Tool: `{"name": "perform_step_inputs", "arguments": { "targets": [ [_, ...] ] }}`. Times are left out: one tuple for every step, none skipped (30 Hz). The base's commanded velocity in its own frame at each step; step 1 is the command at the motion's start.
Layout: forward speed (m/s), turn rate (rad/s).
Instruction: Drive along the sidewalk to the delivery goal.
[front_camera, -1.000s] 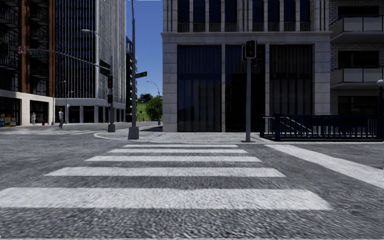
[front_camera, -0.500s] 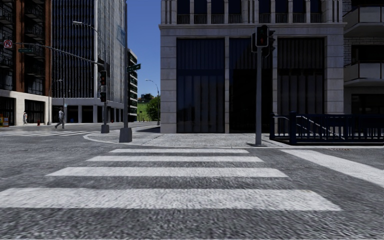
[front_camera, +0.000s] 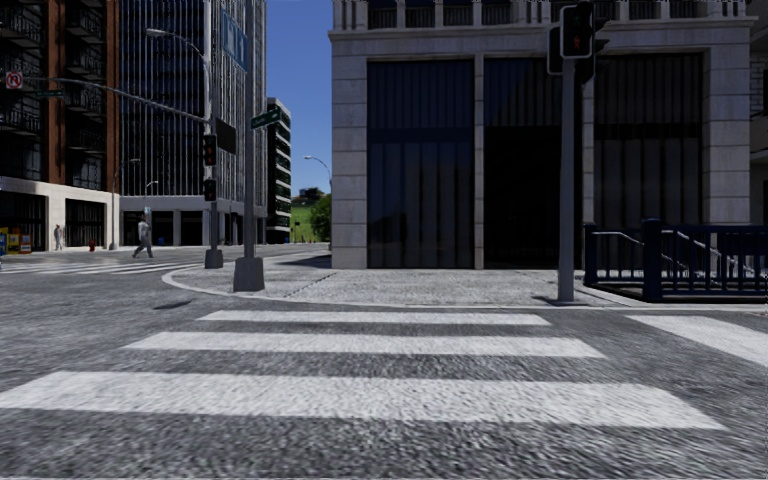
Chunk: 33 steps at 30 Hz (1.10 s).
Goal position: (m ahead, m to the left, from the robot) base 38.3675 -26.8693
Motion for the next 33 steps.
{"name": "perform_step_inputs", "arguments": {
  "targets": [
    [2.0, 0.26],
    [2.0, 0.26],
    [2.0, 0.26],
    [2.0, 0.26],
    [2.0, 0.26],
    [2.0, 0.26],
    [2.0, 0.26],
    [2.0, 0.26],
    [2.0, 0.26],
    [2.0, 0.26],
    [2.0, 0.26],
    [2.0, 0.26],
    [2.0, 0.26],
    [2.0, 0.26],
    [2.0, 0.26],
    [2.0, 0.26],
    [2.0, 0.26],
    [2.0, 0.26],
    [2.0, 0.26],
    [2.0, 0.26],
    [2.0, 0.26],
    [2.0, 0.26],
    [2.0, 0.26],
    [2.0, 0.26],
    [2.0, 0.26],
    [2.0, 0.26],
    [2.0, 0.22],
    [2.0, 0.13],
    [2.0, 0.13],
    [2.0, 0.02],
    [2.0, 0.0],
    [2.0, 0.0],
    [2.0, 0.0]
  ]
}}
